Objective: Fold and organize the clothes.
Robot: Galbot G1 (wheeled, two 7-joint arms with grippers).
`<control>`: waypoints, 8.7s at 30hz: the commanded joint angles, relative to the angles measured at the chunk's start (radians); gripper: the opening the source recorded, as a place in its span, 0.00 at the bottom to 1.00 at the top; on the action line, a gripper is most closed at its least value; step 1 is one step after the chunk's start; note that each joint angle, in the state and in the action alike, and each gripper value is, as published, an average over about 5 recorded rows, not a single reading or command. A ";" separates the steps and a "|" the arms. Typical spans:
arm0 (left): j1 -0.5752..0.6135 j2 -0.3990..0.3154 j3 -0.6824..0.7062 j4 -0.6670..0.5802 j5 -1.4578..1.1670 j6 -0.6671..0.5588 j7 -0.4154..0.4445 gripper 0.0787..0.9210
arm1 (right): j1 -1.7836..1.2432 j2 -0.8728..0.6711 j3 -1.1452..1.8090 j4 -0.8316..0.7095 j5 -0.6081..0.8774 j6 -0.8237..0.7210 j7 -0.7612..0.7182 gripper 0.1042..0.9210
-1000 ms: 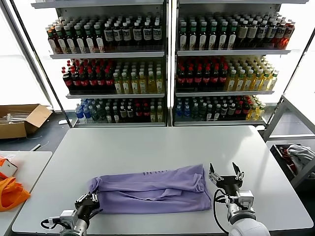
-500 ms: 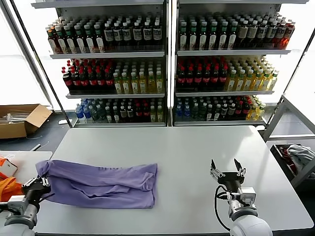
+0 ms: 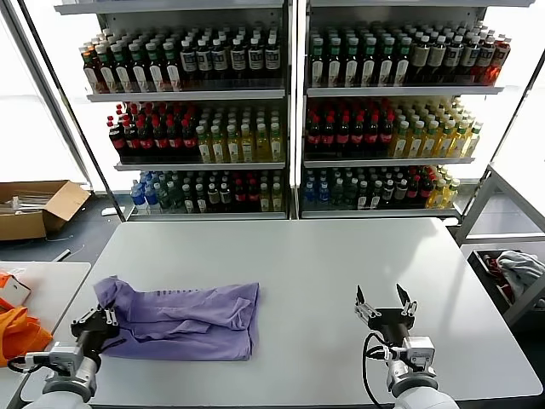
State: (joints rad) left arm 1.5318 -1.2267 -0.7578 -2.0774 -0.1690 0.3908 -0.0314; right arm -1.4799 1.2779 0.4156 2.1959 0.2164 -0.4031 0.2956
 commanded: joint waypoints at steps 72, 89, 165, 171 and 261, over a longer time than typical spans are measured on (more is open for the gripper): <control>0.005 -0.090 0.145 0.002 -0.045 -0.005 -0.037 0.88 | 0.033 -0.017 -0.152 -0.075 -0.041 0.053 -0.004 0.88; -0.059 -0.048 0.145 0.116 -0.227 0.086 -0.029 0.88 | 0.001 -0.006 -0.140 -0.060 -0.049 0.054 -0.005 0.88; -0.039 0.008 0.306 -0.178 -0.257 0.103 -0.143 0.03 | 0.024 0.039 -0.094 -0.133 -0.042 0.058 -0.003 0.88; -0.128 -0.097 0.655 -0.144 -0.180 0.125 -0.218 0.03 | -0.040 0.082 -0.040 -0.119 -0.085 0.059 -0.002 0.88; 0.059 0.295 0.242 0.062 -0.210 -0.024 0.228 0.88 | 0.372 0.158 -0.337 -0.246 0.762 -0.166 0.281 0.80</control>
State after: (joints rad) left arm 1.6069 -0.9430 -0.5194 -2.0576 -0.3479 0.3610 0.1943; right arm -1.1029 1.4382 0.0782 1.9300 0.9719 -0.5660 0.5719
